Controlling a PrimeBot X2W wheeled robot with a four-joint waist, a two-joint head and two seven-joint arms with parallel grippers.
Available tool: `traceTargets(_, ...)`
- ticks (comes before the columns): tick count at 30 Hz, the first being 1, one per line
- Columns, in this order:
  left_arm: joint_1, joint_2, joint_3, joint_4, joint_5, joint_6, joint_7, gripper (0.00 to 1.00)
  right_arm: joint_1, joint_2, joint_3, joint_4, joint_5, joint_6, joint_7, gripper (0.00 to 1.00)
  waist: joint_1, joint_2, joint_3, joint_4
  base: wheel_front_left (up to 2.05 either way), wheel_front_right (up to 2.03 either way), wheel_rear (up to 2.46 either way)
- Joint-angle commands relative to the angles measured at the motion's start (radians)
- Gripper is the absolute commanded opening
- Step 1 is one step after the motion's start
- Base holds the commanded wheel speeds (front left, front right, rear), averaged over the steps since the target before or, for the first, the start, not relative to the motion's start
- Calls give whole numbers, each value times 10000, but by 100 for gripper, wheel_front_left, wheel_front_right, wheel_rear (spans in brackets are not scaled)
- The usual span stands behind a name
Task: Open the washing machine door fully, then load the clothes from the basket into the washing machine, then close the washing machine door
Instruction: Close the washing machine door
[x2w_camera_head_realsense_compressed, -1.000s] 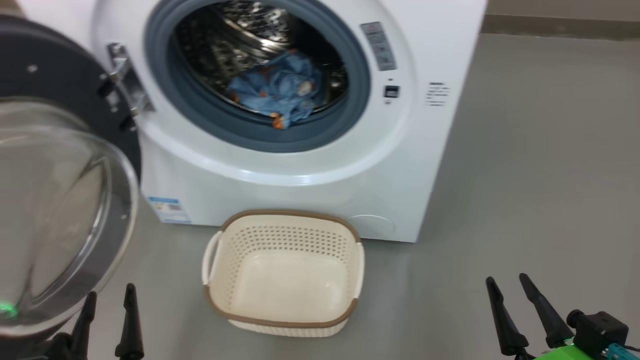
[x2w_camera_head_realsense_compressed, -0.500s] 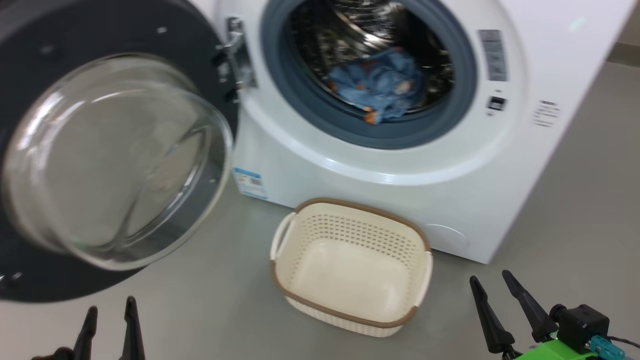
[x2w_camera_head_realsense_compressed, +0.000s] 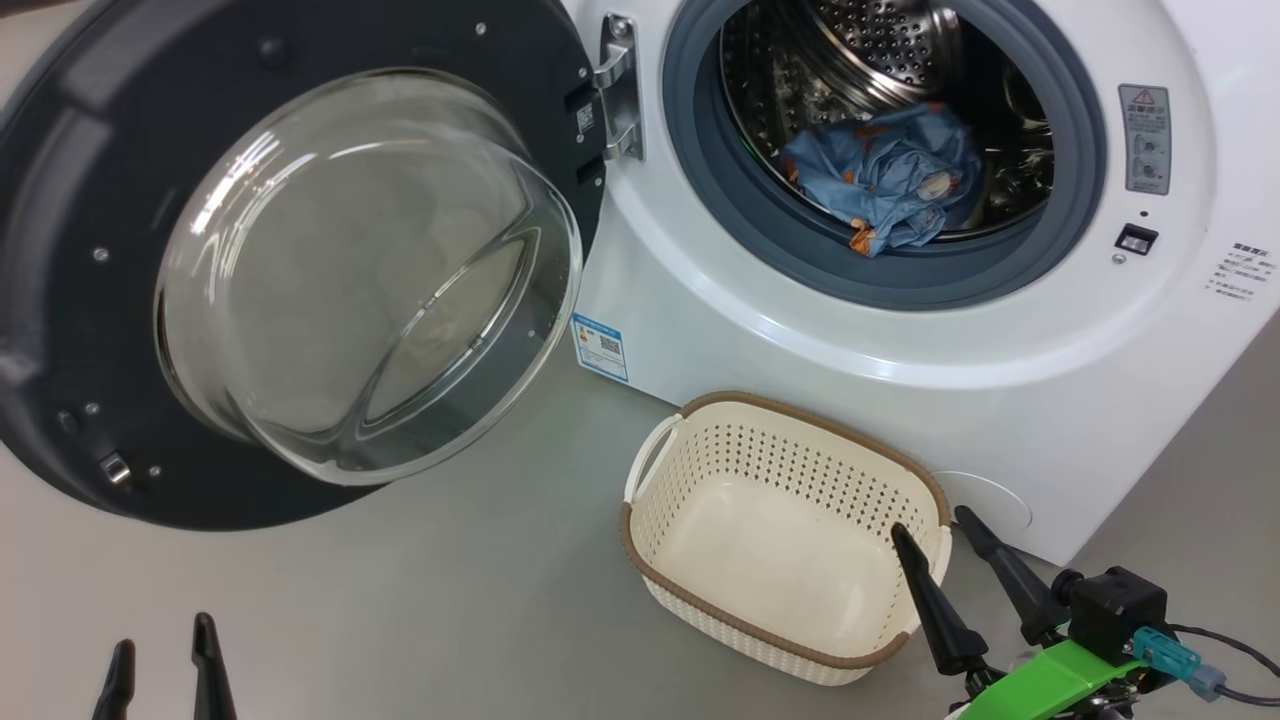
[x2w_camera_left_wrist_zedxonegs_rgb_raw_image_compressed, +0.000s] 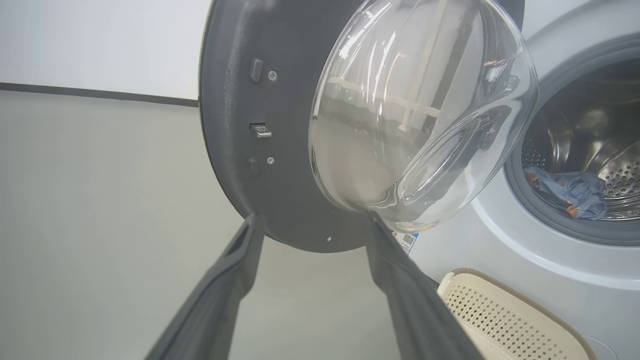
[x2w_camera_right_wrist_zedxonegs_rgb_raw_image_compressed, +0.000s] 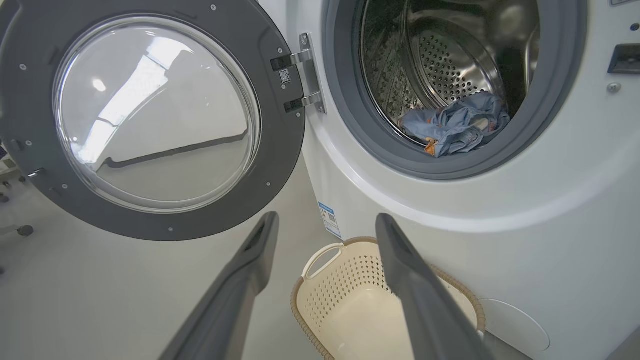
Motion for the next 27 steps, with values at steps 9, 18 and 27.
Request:
traceTargets(9,32,88,451,-407,-119,-15,-65,100,-362,-117,467,-25,321,16,-48,100,0,0,-52,32,0,0,0)
traceTargets(18,-842,715,794,-1549,-638,-15,-65,0,-145,-77,261,-95,328,16,-48,100,0,0,3,1,0,0,0)
traceTargets(27,-3664,4060,1177,-884,-3604,-15,-65,0,-75,-4,-76,-267,167,16,-48,100,0,0,406,-12,0,0,0)
